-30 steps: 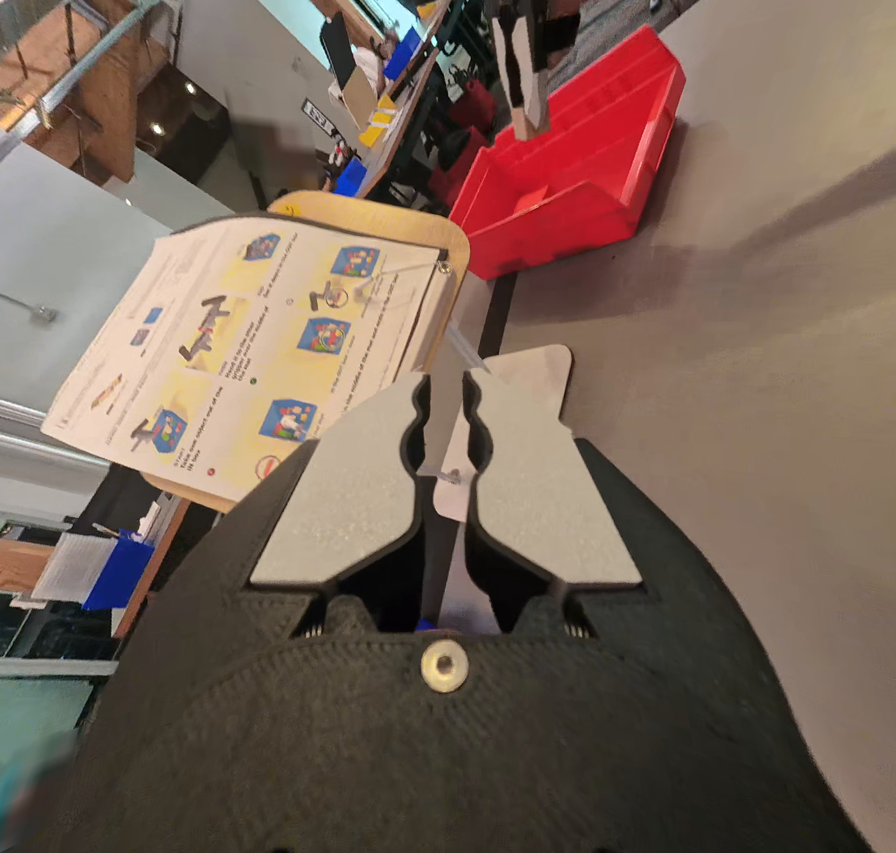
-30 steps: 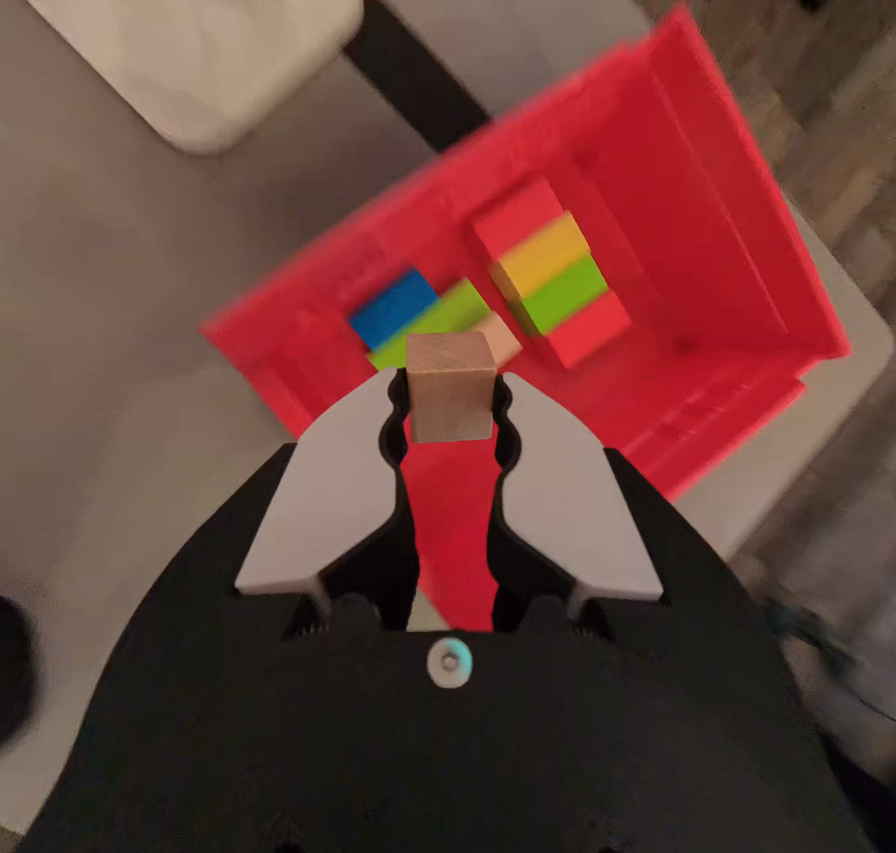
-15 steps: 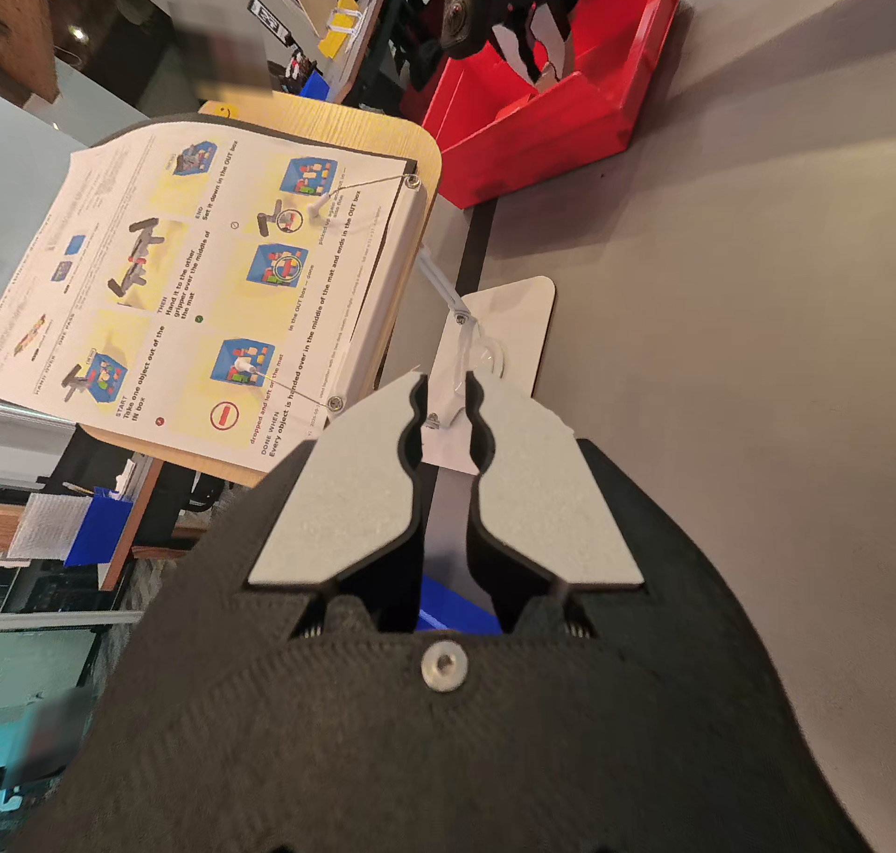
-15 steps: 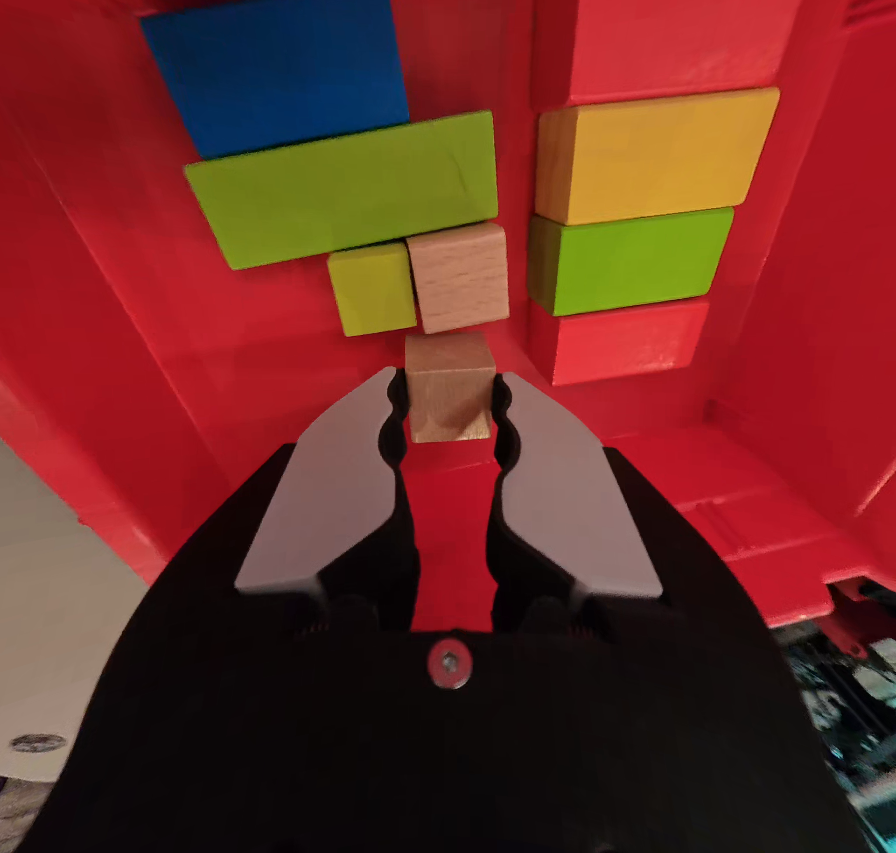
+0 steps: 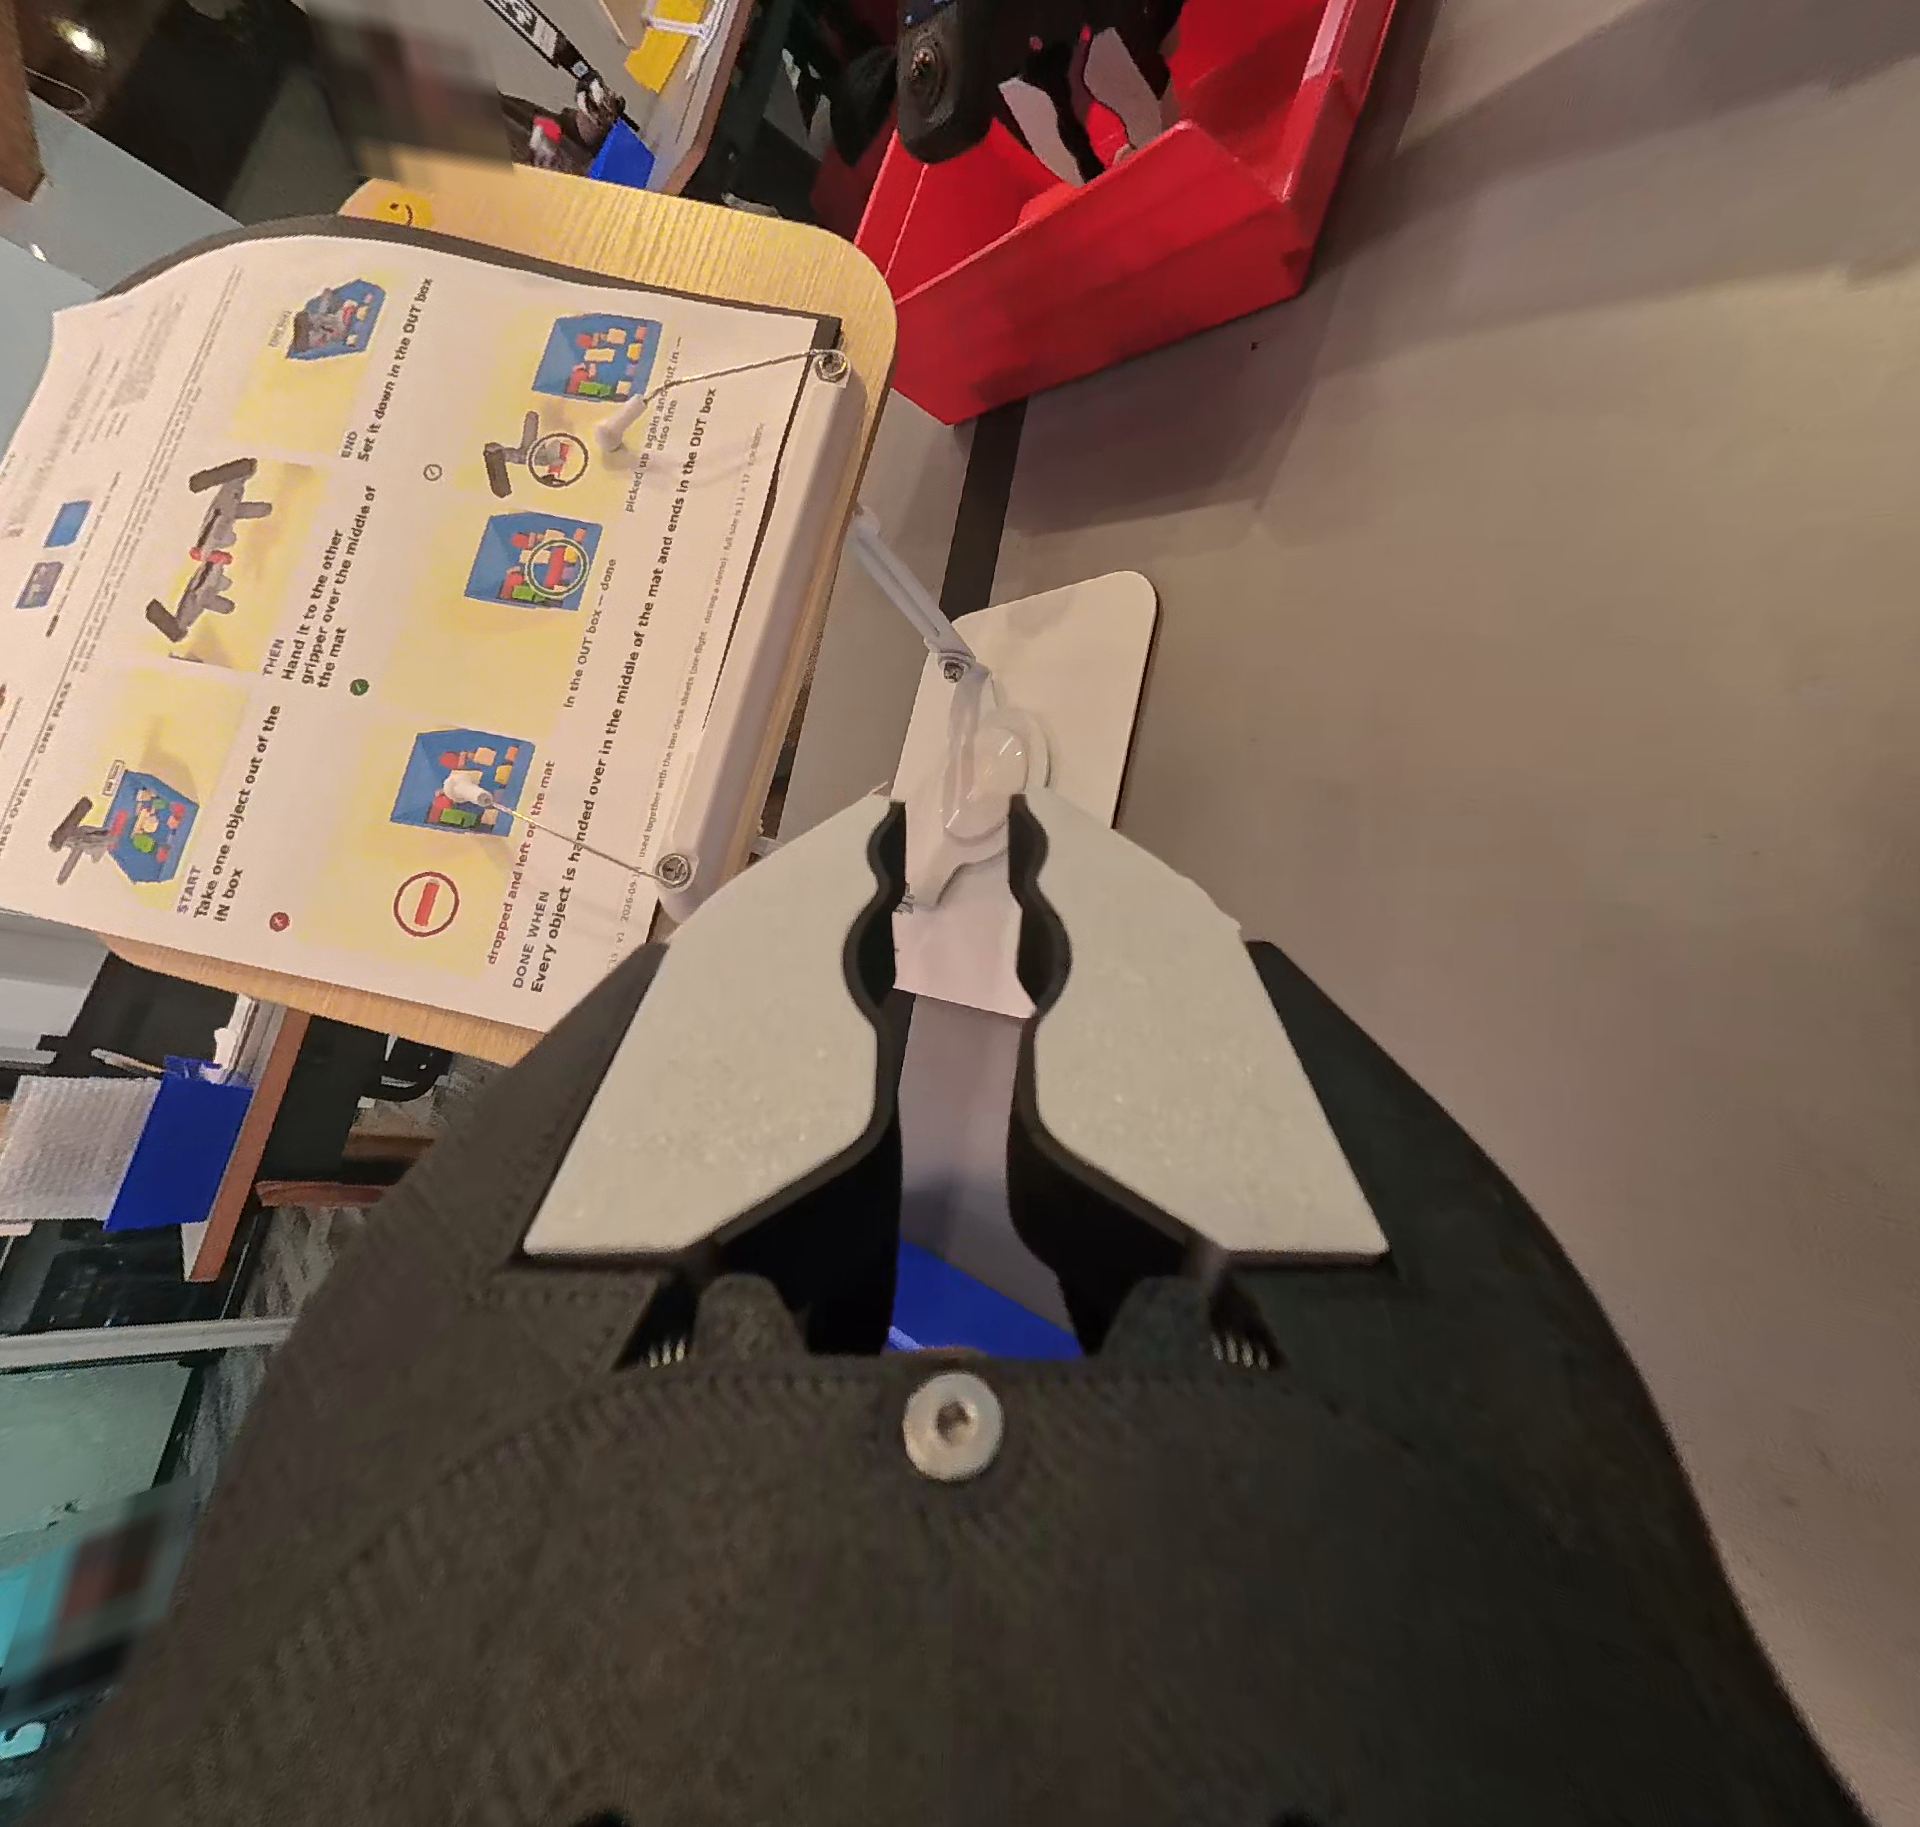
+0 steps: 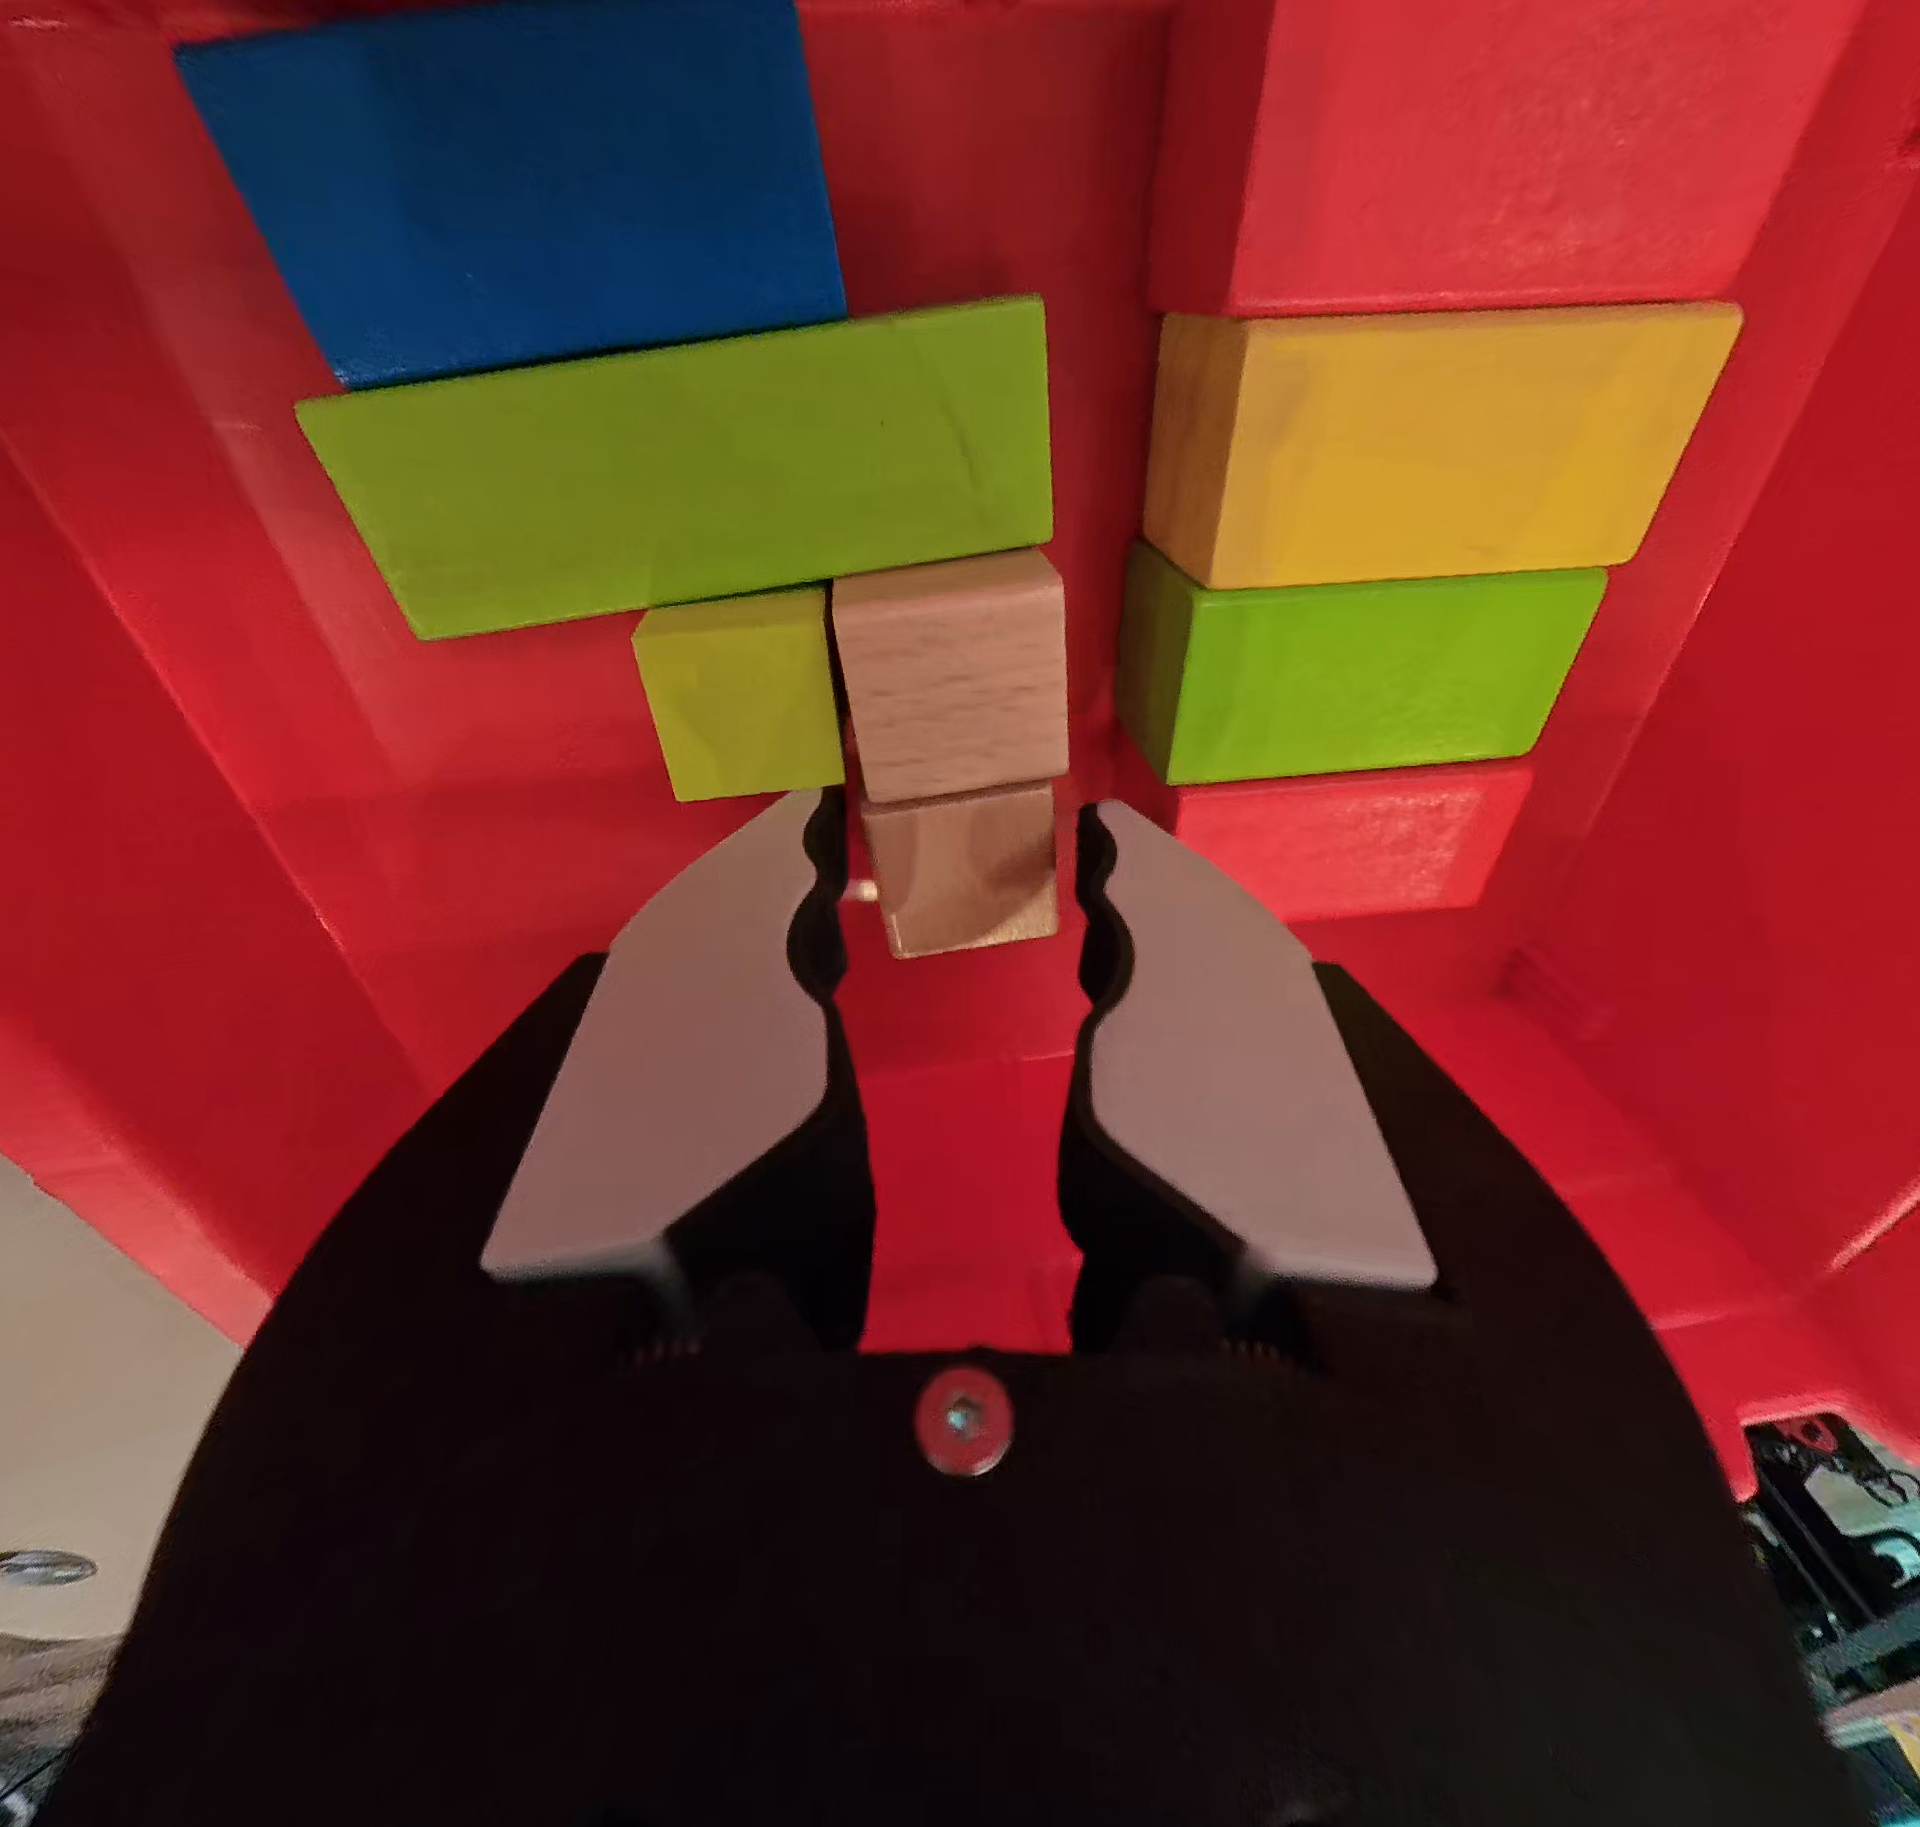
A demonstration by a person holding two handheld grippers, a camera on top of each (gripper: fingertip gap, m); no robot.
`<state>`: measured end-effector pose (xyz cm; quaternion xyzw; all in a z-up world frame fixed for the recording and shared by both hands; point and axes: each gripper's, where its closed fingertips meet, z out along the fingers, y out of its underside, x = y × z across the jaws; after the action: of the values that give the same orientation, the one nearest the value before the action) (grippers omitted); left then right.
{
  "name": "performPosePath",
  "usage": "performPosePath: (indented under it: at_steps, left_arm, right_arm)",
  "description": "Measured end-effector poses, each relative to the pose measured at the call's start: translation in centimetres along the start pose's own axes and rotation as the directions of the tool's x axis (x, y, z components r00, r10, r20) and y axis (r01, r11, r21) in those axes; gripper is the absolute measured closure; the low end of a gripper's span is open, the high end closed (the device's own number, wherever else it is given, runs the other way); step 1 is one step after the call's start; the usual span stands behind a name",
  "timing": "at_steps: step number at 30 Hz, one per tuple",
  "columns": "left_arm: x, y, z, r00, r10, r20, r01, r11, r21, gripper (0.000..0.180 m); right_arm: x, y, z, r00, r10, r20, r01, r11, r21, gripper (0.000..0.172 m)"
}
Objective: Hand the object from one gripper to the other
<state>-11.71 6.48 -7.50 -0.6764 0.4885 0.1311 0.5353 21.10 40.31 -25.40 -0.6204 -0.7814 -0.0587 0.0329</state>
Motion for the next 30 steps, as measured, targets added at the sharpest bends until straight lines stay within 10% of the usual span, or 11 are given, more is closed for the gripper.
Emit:
performPosePath:
  at_steps: [11,20,30]
  left_arm:
    - [-5.6,8.0,-6.5,0.995,-0.077,0.067,0.093,0.953,-0.287,0.14]
    - [0.6,26.6,-12.7,0.898,-0.38,-0.222,0.035,0.564,-0.825,0.127]
    - [4.0,32.3,-11.9,0.826,-0.491,-0.275,-0.055,0.416,-0.908,0.148]
  right_arm:
    - [-1.3,0.7,-7.9,0.979,0.079,-0.188,-0.069,0.996,0.06,0.116]
    - [-8.4,-3.7,-11.7,0.953,-0.008,-0.304,0.051,0.989,0.135,0.125]
    - [-12.8,-8.0,-13.5,0.948,-0.004,-0.319,0.088,0.964,0.25,0.127]
